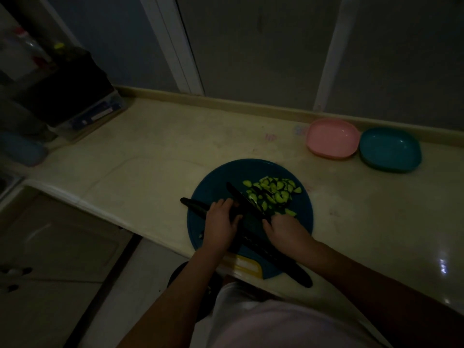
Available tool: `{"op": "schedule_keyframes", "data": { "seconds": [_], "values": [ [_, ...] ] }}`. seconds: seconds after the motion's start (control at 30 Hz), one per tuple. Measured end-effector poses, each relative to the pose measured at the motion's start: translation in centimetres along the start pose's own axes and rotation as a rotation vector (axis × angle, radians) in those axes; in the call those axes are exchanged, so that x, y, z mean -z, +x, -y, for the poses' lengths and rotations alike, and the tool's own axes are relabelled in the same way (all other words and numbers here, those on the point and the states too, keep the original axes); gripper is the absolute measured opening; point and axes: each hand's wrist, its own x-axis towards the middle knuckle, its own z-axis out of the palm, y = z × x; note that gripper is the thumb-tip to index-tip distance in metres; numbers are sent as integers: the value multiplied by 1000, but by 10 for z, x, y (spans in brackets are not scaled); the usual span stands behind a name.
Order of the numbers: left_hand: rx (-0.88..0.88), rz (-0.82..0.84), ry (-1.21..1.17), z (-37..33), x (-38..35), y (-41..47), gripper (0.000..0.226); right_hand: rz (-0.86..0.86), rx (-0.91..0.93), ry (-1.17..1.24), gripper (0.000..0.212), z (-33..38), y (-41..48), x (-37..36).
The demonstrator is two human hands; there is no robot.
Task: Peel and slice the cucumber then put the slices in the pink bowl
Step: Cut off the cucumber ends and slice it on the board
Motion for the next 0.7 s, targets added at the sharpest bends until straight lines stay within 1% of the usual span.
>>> {"op": "schedule_keyframes", "data": {
  "seconds": [0.1,0.23,0.4,0.63,0.7],
  "values": [
    [1,-4,-18,0,0,-1,18,0,-24,23,44,0,-3,2],
    [4,-8,-10,-1,1,-1,19,-6,28,65,46,3,-7,3],
    [16,2,-19,0,0,0,20,15,38,85,46,3,-7,4],
    [0,-6,-19,0,0,0,22,-13,22,-136,45,8,-13,4],
    [0,-9,-17,0,0,-1,24,-6,19,-154,45,9,-13,4]
  ]
}}
